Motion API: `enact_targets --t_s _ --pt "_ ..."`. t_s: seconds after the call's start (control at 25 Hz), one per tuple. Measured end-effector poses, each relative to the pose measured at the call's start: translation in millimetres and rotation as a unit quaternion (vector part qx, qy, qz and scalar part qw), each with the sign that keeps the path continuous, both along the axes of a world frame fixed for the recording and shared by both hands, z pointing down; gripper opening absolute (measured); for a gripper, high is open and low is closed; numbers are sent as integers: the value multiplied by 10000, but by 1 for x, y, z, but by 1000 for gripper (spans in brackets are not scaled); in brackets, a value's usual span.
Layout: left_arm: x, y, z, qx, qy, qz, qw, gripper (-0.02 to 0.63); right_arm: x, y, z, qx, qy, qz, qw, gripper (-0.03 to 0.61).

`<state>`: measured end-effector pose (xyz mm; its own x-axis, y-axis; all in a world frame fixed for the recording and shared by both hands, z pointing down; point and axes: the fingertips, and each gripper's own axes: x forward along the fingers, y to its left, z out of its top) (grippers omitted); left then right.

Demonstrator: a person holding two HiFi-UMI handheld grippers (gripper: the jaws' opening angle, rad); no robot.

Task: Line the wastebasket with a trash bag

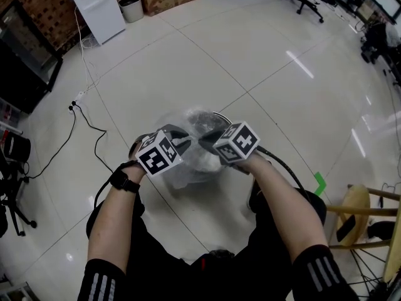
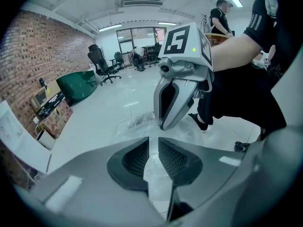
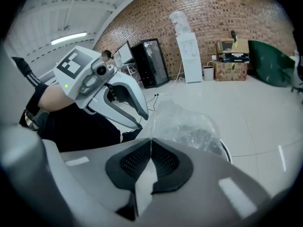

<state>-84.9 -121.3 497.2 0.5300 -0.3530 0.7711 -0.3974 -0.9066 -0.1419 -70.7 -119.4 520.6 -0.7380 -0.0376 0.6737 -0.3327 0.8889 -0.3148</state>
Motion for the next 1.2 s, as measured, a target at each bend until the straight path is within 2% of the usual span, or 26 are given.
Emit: enact_targets --t_s 0.28,0.44,0.56,0.68,1.0,1.2 --pt "4 2 -8 -68 213 65 9997 60 48 -25 -67 645 272 178 9974 9" --pt "26 0 -3 -90 404 95 9991 60 75 -21 -70 506 590 70 9969 9" --pt "50 -9 -1 -70 605 24 9981 63 83 -16 -59 550 939 -246 9938 9" --pt "70 -15 4 -49 663 54 9978 63 86 -14 -56 530 976 -373 9931 9" --pt "86 -36 83 -565 73 30 9984 63 81 -25 -76 440 591 -284 9969 9" --pt "81 -53 116 -698 -735 185 9947 63 107 -45 -63 414 831 10 9957 9"
